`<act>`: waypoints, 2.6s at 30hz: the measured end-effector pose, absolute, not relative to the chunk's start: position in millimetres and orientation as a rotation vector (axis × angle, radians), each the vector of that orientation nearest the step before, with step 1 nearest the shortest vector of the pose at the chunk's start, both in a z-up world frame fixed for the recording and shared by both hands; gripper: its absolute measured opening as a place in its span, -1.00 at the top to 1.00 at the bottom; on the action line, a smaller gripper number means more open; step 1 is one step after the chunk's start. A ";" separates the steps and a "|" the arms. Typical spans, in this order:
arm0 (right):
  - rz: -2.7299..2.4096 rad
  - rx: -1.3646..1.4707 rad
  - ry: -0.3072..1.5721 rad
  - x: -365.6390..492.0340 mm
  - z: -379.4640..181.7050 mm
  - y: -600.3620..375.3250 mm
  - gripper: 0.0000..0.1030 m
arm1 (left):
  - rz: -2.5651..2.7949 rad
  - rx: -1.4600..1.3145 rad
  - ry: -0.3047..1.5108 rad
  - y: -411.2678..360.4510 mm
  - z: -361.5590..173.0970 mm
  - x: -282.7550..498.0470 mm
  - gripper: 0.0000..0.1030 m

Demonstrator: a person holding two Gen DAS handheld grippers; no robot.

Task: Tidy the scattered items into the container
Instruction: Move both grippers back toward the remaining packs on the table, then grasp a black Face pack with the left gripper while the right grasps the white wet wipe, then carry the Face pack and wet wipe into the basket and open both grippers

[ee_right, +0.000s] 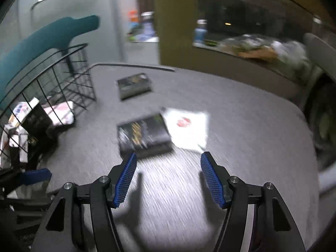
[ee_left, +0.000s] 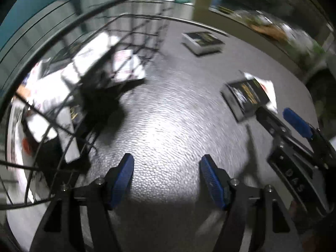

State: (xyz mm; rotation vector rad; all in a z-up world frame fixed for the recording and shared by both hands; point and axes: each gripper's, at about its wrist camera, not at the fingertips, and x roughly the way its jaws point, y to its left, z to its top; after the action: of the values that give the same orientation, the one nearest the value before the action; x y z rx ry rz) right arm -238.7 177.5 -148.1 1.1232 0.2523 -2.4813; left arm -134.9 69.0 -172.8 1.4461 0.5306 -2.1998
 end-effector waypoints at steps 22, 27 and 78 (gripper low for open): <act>-2.646 1.283 0.056 -249.3 -132.0 227.4 -0.24 | -2.555 1.585 0.193 85.5 -156.7 -241.3 -0.39; -2.630 1.299 0.028 -256.1 -138.2 225.8 -0.24 | -2.547 1.623 0.203 83.5 -165.5 -256.0 -0.39; -2.602 1.356 0.001 -311.4 -149.4 177.6 0.96 | -2.417 1.540 0.419 43.5 -165.7 -230.4 -0.29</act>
State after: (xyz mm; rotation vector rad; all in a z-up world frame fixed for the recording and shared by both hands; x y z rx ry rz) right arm -311.4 177.6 -149.4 1.3559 0.0013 -2.6017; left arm -230.4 43.5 -165.7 1.5397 0.4191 -2.4170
